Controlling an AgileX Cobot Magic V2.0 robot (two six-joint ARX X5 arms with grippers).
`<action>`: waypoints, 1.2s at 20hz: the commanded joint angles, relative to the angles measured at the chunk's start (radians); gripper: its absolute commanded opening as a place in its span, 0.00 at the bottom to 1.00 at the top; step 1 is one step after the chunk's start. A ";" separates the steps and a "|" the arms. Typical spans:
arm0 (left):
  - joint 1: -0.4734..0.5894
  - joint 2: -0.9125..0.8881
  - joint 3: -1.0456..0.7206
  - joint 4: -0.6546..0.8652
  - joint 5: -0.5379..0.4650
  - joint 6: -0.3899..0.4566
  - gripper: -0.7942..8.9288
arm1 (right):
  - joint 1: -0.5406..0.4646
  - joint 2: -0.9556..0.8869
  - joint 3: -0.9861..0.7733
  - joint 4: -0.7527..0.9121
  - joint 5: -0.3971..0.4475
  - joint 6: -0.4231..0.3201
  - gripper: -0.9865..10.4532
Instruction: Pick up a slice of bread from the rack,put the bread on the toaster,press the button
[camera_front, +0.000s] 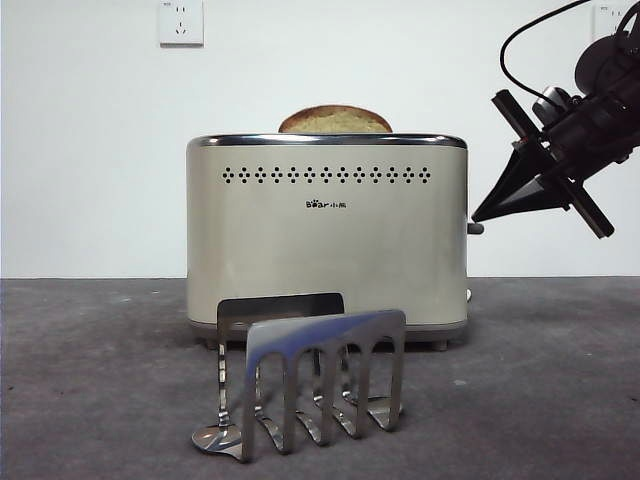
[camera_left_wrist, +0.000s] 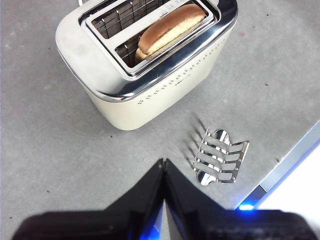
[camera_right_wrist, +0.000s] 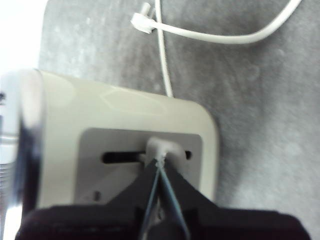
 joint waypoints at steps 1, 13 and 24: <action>0.002 -0.003 -0.006 0.002 0.005 -0.007 0.08 | 0.003 0.024 -0.012 -0.022 0.019 -0.025 0.08; 0.002 -0.003 -0.006 0.002 0.005 -0.010 0.08 | 0.023 0.086 -0.012 -0.025 0.040 -0.025 0.08; 0.002 -0.003 -0.006 0.002 0.004 -0.010 0.08 | 0.023 0.171 -0.012 -0.023 0.072 -0.025 0.08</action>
